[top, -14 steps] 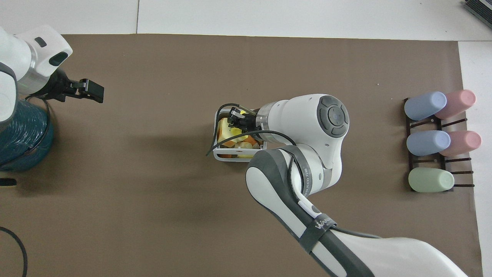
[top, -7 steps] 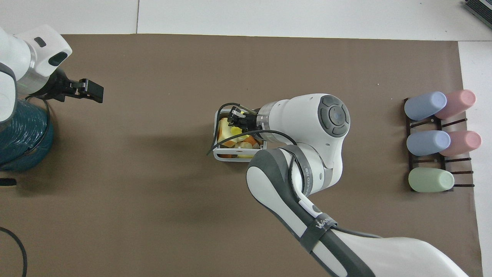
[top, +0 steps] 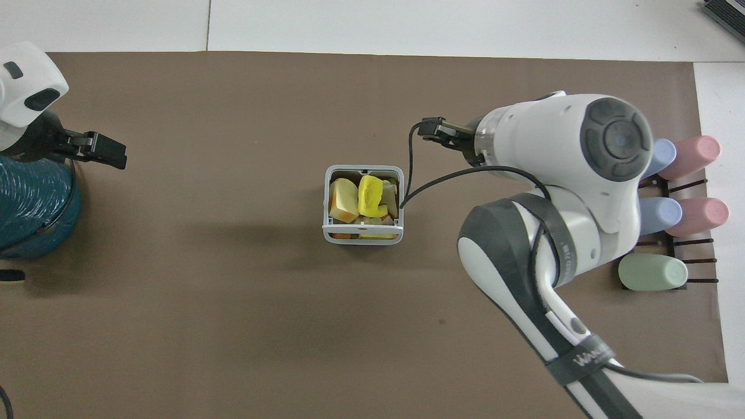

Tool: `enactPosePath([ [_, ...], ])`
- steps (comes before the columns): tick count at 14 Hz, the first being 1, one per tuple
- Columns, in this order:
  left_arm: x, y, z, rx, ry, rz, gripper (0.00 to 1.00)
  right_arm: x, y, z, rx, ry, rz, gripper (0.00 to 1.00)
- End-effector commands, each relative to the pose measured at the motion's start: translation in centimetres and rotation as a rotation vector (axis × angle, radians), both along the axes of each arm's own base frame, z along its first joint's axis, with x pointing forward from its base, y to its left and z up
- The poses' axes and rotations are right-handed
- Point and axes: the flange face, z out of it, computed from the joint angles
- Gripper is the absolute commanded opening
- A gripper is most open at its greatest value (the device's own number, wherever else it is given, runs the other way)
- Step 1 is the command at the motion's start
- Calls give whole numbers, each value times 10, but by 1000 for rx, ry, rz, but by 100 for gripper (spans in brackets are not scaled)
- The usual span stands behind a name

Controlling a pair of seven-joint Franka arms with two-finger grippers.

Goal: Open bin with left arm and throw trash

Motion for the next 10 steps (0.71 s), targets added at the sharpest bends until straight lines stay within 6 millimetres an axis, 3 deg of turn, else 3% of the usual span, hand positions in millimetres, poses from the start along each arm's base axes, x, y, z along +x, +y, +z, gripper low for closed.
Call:
enactPosePath([
  [1,-8,2,6,5,8,-20,100,-1,-55,32,-128,-15,67,100],
  [4,-20,9,13,8,7,-10,100,-7,-113,66,-185,25,99,100],
  [10,-18,6,17,6,-24,0,100,-35,-185,117,-236,206,160,100],
])
